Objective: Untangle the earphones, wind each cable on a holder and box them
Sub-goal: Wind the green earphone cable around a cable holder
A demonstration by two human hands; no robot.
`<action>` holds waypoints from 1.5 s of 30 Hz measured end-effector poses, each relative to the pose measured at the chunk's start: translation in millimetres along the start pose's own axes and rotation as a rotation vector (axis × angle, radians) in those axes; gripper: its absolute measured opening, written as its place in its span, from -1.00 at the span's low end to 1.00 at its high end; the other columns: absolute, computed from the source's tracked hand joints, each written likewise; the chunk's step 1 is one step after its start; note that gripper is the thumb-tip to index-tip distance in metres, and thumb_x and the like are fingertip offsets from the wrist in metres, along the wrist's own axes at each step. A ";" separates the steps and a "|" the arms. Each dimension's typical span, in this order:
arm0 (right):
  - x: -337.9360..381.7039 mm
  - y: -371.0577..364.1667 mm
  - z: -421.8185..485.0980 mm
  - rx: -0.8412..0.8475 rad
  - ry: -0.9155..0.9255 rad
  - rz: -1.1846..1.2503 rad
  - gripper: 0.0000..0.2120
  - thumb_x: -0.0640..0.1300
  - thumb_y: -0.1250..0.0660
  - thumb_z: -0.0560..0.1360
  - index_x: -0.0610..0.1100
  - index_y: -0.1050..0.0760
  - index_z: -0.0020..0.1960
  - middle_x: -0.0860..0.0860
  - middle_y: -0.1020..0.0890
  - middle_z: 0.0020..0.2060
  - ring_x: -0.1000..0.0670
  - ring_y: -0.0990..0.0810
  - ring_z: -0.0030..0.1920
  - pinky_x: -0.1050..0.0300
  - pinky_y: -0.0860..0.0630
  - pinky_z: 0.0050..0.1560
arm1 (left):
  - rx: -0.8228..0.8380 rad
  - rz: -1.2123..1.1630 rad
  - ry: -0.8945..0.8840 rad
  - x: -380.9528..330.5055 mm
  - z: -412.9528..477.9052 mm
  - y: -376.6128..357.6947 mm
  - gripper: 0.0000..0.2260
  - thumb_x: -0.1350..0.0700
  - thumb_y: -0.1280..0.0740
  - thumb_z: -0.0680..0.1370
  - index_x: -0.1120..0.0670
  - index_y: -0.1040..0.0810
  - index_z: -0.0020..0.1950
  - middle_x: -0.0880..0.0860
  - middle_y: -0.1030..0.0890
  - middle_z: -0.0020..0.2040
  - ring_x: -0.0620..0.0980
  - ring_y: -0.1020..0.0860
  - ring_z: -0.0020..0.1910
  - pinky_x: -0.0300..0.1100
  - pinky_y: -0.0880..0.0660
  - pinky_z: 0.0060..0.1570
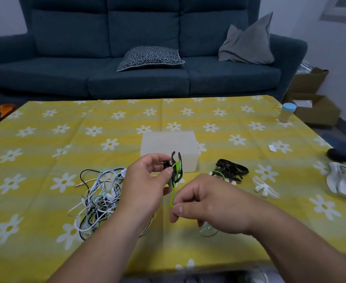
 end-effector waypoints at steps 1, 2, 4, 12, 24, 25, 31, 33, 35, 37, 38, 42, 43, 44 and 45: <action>1.7 0.2 0.0 -0.020 0.010 0.006 -0.81 -0.03 -0.32 0.49 -0.03 -0.69 -0.18 -0.20 -0.52 -0.35 -0.18 -0.43 -0.33 -0.13 -0.53 -0.26 | 0.004 0.041 -0.035 -2.4 -0.1 -0.2 -0.79 0.32 -0.38 0.53 0.01 -0.63 -0.03 0.03 -0.62 -0.15 -0.17 -0.57 -0.31 -0.27 -0.50 -0.40; 2.8 3.2 -0.2 -0.057 0.023 0.042 -0.81 -0.05 -0.32 0.48 -0.05 -0.68 -0.20 -0.14 -0.55 -0.38 -0.15 -0.45 -0.34 -0.07 -0.52 -0.29 | 0.007 0.108 -0.083 -5.9 0.1 -0.3 -0.78 0.33 -0.38 0.52 0.00 -0.63 -0.03 0.02 -0.61 -0.15 -0.13 -0.55 -0.32 -0.25 -0.51 -0.41; 5.2 16.1 -2.1 -0.170 0.042 0.188 -0.80 -0.18 -0.34 0.51 -0.12 -0.66 -0.25 0.10 -0.56 -0.48 0.10 -0.44 -0.43 0.16 -0.46 -0.35 | 0.022 0.235 -0.165 -12.6 0.3 -2.0 -0.77 0.32 -0.40 0.50 -0.01 -0.63 -0.02 -0.04 -0.60 -0.15 0.04 -0.53 -0.31 -0.12 -0.55 -0.39; -23.3 51.3 -5.4 -0.494 -0.012 0.653 -0.77 -0.16 -0.33 0.47 -0.23 -0.58 -0.33 0.06 -0.25 -0.60 0.05 -0.15 -0.54 0.11 -0.36 -0.32 | 0.154 0.158 -0.113 -16.2 -4.6 -14.5 -0.77 0.34 -0.32 0.56 0.01 -0.58 0.01 -0.15 -0.59 -0.17 0.08 -0.64 -0.40 -0.14 -0.51 -0.40; -11.9 35.8 -7.1 -0.432 -0.073 0.404 -0.69 -0.20 -0.19 0.65 -0.18 -0.46 -0.27 -0.11 -0.71 -0.07 -0.19 -0.71 -0.19 0.03 -0.53 -0.16 | 0.022 -0.008 -0.060 -12.2 0.2 -2.1 -0.79 0.34 -0.35 0.55 0.03 -0.61 -0.01 0.11 -0.62 -0.03 0.00 -0.53 -0.45 -0.19 -0.50 -0.46; -11.6 35.8 -7.8 -0.432 -0.095 0.382 -0.68 -0.19 -0.18 0.65 -0.16 -0.45 -0.27 -0.09 -0.71 -0.08 -0.19 -0.71 -0.18 0.04 -0.52 -0.16 | 0.024 -0.021 -0.050 -11.2 -0.3 -2.8 -0.79 0.34 -0.35 0.55 0.03 -0.61 -0.01 0.12 -0.62 -0.03 0.00 -0.52 -0.45 -0.19 -0.49 -0.46; -12.3 35.0 -11.1 -0.432 -0.169 -0.006 -0.70 -0.06 -0.17 0.65 -0.05 -0.46 -0.24 0.13 -0.70 -0.10 0.08 -0.70 -0.26 -0.06 -0.60 -0.05 | -0.019 -0.014 -0.058 -12.2 2.0 3.1 -0.79 0.33 -0.34 0.55 0.01 -0.62 -0.01 0.05 -0.62 -0.09 -0.07 -0.50 -0.44 -0.21 -0.49 -0.47; -11.0 36.0 -12.3 -0.433 -0.133 0.138 -0.70 -0.10 -0.15 0.66 -0.09 -0.43 -0.23 0.07 -0.73 -0.11 -0.04 -0.71 -0.27 -0.01 -0.56 -0.12 | -0.041 0.064 -0.091 -14.5 3.2 6.4 -0.78 0.32 -0.37 0.54 -0.01 -0.62 -0.03 0.04 -0.62 -0.08 -0.13 -0.50 -0.44 -0.22 -0.50 -0.46; -9.2 37.2 -12.2 -0.424 -0.097 0.319 -0.69 -0.14 -0.11 0.68 -0.13 -0.42 -0.22 -0.01 -0.74 -0.13 -0.17 -0.72 -0.26 0.06 -0.51 -0.22 | -0.024 0.094 -0.097 -14.6 1.0 2.4 -0.76 0.32 -0.38 0.53 -0.04 -0.62 -0.04 0.06 -0.63 -0.06 -0.14 -0.51 -0.42 -0.24 -0.50 -0.46; -9.9 38.4 -11.9 -0.416 -0.096 0.405 -0.68 -0.14 -0.08 0.69 -0.12 -0.39 -0.22 -0.04 -0.74 -0.12 -0.21 -0.72 -0.24 0.08 -0.50 -0.26 | 0.000 0.107 -0.096 -13.6 -1.9 -3.0 -0.75 0.33 -0.38 0.53 -0.04 -0.62 -0.05 0.07 -0.63 -0.05 -0.12 -0.52 -0.41 -0.25 -0.48 -0.47; -11.5 38.2 -11.3 -0.410 -0.109 0.406 -0.69 -0.13 -0.07 0.69 -0.12 -0.38 -0.21 -0.03 -0.74 -0.11 -0.20 -0.72 -0.24 0.08 -0.50 -0.26 | 0.001 0.111 -0.096 -13.4 -2.8 -4.1 -0.75 0.33 -0.37 0.53 -0.04 -0.62 -0.05 0.07 -0.63 -0.05 -0.13 -0.51 -0.41 -0.26 -0.48 -0.48; -21.1 34.9 -10.8 -0.390 -0.185 0.297 -0.67 -0.09 -0.09 0.69 -0.04 -0.38 -0.24 0.01 -0.73 -0.08 -0.12 -0.73 -0.25 0.01 -0.50 -0.20 | -0.027 0.050 -0.065 -11.6 -1.2 0.0 -0.77 0.33 -0.37 0.54 -0.02 -0.62 -0.04 0.06 -0.64 -0.07 -0.19 -0.49 -0.43 -0.26 -0.47 -0.47; -21.8 34.4 -11.1 -0.390 -0.194 0.235 -0.66 -0.06 -0.10 0.68 -0.01 -0.39 -0.27 0.04 -0.72 -0.05 -0.07 -0.73 -0.26 -0.03 -0.52 -0.16 | -0.032 0.035 -0.054 -11.1 -0.5 1.5 -0.78 0.32 -0.36 0.54 -0.02 -0.62 -0.04 0.06 -0.64 -0.07 -0.19 -0.49 -0.44 -0.25 -0.48 -0.46; -21.8 34.4 -11.3 -0.394 -0.194 0.171 -0.65 -0.04 -0.11 0.67 -0.01 -0.39 -0.28 0.07 -0.70 -0.03 -0.02 -0.73 -0.26 -0.06 -0.53 -0.12 | -0.037 0.031 -0.050 -10.8 0.1 2.6 -0.78 0.32 -0.36 0.55 -0.02 -0.62 -0.03 0.06 -0.65 -0.07 -0.20 -0.49 -0.44 -0.25 -0.48 -0.46; -21.4 35.3 -11.7 -0.407 -0.188 0.125 -0.66 -0.02 -0.12 0.67 -0.02 -0.40 -0.27 0.11 -0.69 -0.02 0.02 -0.72 -0.27 -0.07 -0.53 -0.10 | -0.041 0.039 -0.052 -10.9 0.3 3.4 -0.78 0.32 -0.36 0.55 -0.02 -0.62 -0.03 0.06 -0.65 -0.07 -0.21 -0.49 -0.44 -0.25 -0.48 -0.46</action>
Point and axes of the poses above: each hand's wrist, its own z-axis towards the middle knuckle, its own y-axis out of the back of the hand, x = y × z, the point moved 8 cm from there along z, towards the middle knuckle
